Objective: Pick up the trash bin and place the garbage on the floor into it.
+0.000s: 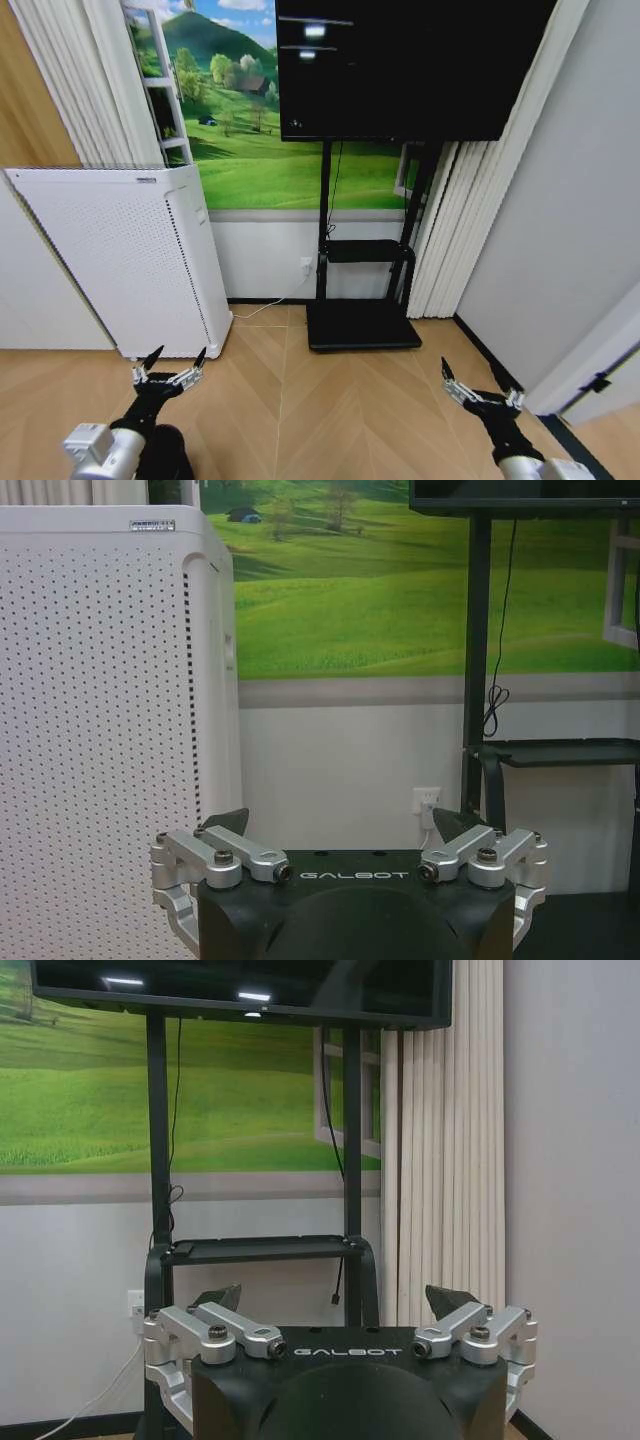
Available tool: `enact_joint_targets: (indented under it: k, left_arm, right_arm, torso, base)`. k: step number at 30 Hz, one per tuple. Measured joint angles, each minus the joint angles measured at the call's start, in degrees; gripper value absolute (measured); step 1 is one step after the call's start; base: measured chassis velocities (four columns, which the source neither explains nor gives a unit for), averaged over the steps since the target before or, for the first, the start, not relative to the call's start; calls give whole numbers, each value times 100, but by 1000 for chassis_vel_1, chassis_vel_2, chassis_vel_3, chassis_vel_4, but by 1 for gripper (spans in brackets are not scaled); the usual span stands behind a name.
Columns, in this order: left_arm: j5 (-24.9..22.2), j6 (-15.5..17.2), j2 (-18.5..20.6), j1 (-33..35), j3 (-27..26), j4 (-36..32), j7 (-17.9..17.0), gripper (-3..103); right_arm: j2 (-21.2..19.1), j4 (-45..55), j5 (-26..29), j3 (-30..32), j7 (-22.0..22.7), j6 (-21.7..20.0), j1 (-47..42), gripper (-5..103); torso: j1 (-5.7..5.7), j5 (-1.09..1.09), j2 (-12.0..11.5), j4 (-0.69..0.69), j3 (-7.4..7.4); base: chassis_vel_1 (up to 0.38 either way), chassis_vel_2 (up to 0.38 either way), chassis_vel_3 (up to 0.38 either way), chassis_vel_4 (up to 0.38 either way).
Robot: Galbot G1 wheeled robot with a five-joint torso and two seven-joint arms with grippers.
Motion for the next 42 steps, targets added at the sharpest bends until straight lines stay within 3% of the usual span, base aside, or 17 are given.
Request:
enact_joint_targets:
  k: [42]
  left_arm:
    - [0, 0, 0, -1, 0, 0, 0, 100]
  right_arm:
    - [-1, -1, 0, 0, 0, 0, 0, 100]
  torso:
    - [379, 1, 949, 0, 569]
  base:
    - [12, 12, -11, -11]
